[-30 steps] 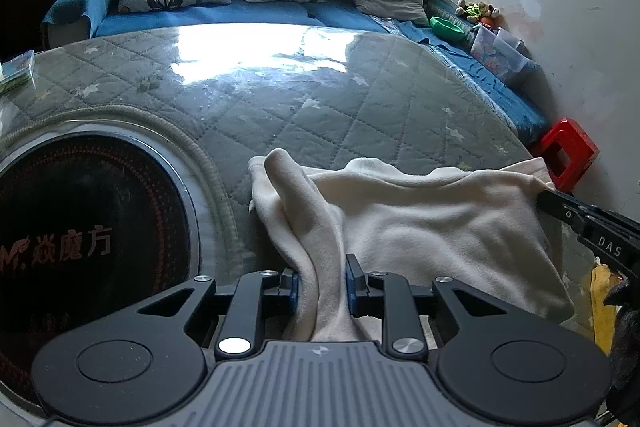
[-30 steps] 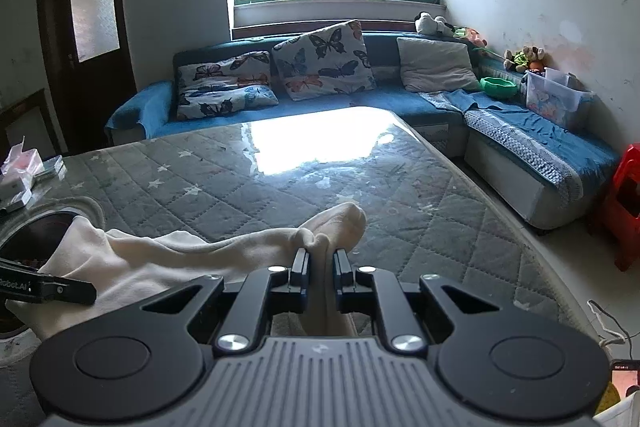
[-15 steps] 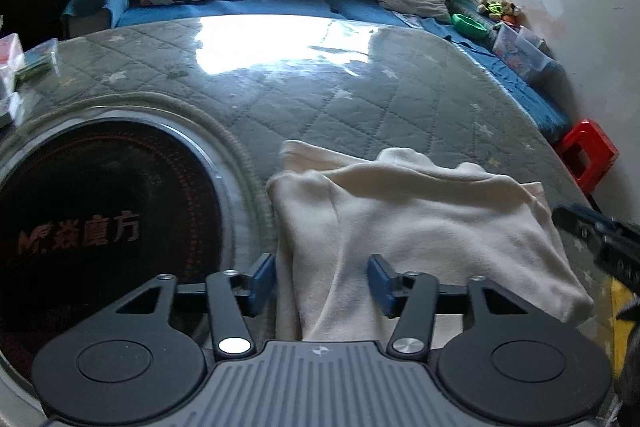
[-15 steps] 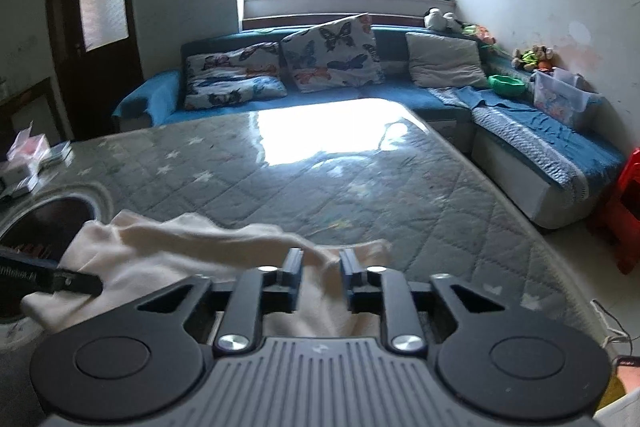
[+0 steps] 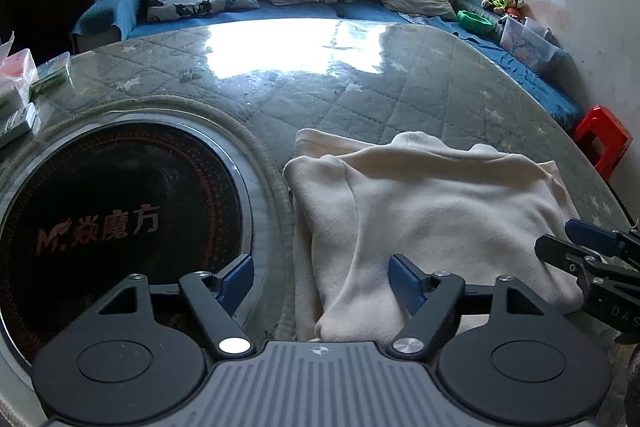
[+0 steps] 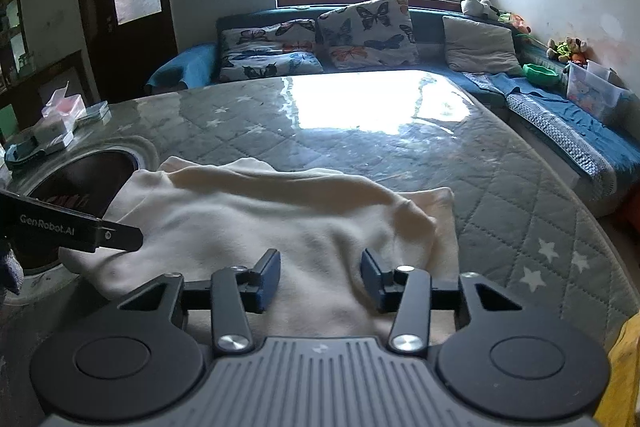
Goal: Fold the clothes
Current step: 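Lay the edge down and open both tools over the bundle, then press and smooth the folded sweatshirt with both tools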
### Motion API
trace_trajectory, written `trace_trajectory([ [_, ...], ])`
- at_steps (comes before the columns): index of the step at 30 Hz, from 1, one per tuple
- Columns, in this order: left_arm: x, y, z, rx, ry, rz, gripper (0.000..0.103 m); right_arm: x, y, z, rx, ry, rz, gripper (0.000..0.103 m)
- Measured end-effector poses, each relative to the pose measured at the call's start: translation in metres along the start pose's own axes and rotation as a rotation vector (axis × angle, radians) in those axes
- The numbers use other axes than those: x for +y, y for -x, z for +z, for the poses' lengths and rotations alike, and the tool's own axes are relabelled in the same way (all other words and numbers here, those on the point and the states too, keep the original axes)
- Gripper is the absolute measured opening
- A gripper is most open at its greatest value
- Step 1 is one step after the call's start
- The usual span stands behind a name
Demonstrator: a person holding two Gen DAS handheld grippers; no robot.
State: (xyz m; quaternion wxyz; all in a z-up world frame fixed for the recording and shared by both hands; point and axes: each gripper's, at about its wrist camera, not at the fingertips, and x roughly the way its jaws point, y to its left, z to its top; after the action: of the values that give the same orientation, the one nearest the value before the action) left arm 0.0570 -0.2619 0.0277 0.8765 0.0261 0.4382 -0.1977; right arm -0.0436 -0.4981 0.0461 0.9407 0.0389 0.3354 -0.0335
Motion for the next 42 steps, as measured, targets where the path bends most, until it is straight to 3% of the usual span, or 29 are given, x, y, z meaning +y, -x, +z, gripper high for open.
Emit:
trace_trajectory([
  [9, 0.0, 0.002, -0.006, -0.011, -0.011, 0.016, 0.084, 0.004, 0.01, -0.003, -0.011, -0.007, 0.028, 0.051],
  [23, 0.0, 0.008, -0.02, -0.023, -0.065, 0.004, 0.087, 0.02, 0.023, -0.029, 0.012, 0.122, 0.005, 0.051],
  [32, 0.001, 0.014, -0.014, -0.033, -0.104, 0.019, 0.089, 0.012, 0.021, 0.001, 0.019, 0.06, 0.062, 0.05],
  [42, 0.013, 0.013, -0.005, -0.033, -0.073, 0.039, 0.094, 0.017, -0.025, 0.04, 0.026, 0.025, 0.053, 0.045],
])
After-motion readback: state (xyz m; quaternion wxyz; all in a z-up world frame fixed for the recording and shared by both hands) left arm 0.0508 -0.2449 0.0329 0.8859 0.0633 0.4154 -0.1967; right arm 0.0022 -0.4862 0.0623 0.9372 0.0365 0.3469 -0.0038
